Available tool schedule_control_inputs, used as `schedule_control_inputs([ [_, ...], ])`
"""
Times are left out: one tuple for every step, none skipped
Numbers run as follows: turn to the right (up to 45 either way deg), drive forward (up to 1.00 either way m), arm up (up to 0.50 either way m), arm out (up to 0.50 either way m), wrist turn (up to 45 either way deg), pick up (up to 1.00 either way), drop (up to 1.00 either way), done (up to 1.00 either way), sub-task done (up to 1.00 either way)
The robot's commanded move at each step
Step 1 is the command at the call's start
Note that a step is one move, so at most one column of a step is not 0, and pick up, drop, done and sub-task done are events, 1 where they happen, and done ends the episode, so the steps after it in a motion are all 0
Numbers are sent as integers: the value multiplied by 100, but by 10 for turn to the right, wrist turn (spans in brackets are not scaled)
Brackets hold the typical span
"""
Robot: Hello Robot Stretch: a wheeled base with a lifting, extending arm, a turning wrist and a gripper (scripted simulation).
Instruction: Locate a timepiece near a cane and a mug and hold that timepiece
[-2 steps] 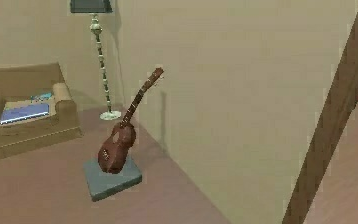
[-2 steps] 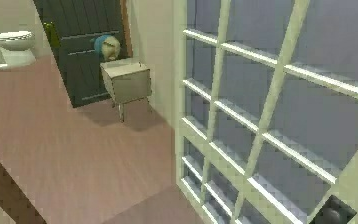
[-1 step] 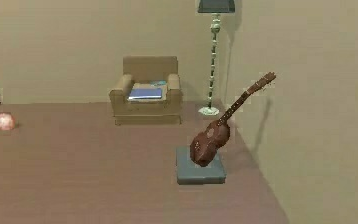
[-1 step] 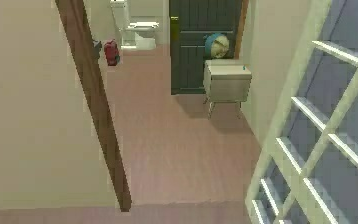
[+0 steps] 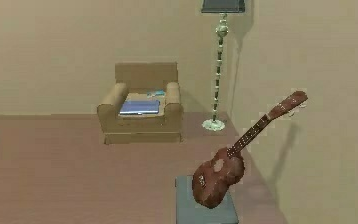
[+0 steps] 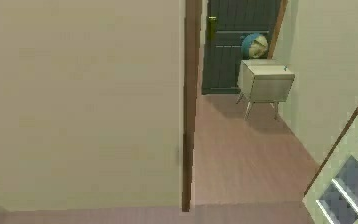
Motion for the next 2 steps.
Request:
schedule_control_inputs([
  [-420, 0, 0, 0, 0, 0, 0, 0, 0],
  [-30, 0, 0, 0, 0, 0, 0, 0, 0],
])
